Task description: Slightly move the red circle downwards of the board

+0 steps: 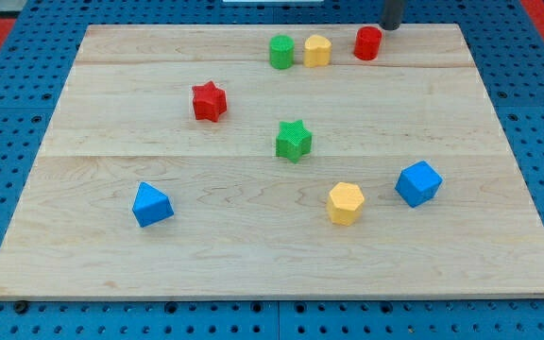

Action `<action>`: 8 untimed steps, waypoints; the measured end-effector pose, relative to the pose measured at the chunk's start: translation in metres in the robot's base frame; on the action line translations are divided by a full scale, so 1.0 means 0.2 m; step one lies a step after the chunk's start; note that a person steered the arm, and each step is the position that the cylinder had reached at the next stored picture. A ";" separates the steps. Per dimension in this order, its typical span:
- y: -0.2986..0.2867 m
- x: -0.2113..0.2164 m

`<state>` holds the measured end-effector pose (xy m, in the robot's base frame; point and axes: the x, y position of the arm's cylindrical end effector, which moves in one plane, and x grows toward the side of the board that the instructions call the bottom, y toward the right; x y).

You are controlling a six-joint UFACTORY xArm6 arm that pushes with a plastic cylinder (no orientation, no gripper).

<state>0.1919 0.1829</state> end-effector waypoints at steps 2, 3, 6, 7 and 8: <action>0.03 0.00; -0.09 0.00; -0.24 0.00; -0.21 0.00; -0.21 0.00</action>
<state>0.1915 0.1416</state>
